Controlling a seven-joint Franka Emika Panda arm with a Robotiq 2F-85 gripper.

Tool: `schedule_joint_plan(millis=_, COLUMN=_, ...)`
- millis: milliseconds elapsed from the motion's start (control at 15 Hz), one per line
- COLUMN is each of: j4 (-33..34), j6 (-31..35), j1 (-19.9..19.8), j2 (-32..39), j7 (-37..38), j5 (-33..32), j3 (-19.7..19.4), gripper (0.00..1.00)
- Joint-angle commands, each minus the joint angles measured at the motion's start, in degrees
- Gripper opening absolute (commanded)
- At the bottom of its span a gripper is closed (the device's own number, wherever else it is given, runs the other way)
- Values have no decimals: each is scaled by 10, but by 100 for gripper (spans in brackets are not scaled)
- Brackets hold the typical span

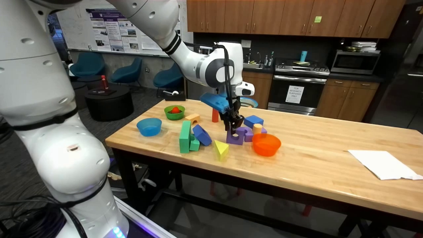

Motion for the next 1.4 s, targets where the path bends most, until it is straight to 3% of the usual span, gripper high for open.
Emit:
schedule_joint_plan(millis=0, j4=-61, j6=21, j1=5, j2=-70, j7=8, j5=-28, j3=14, gripper=69)
schedule_joint_plan(millis=267, j4=-97, j6=13, j1=16, j2=-112, j7=-8, j5=-34, j3=37, gripper=96)
schedule_joint_plan(millis=400, j4=-109, j6=0, j1=29, j2=-130, j7=-52, j5=-19, j3=40, gripper=100)
schedule_joint_plan(millis=667, j4=-115, j6=-26, j1=38, j2=-160, j7=-123, j5=-26, j3=34, gripper=100)
schedule_joint_plan(millis=1133, j4=-69, j6=-172, j1=31, j2=-174, j7=-277, j5=-46, j3=0, gripper=100)
schedule_joint_plan(millis=1200, j4=-66, j6=-187, j1=29, j2=-173, j7=-292, j5=-53, j3=-5, gripper=79)
schedule_joint_plan(millis=1267, j4=-63, j6=-203, j1=28, j2=-174, j7=-309, j5=-60, j3=-10, gripper=75)
schedule_joint_plan(millis=1333, j4=-62, j6=-213, j1=27, j2=-175, j7=-320, j5=-68, j3=-13, gripper=79)
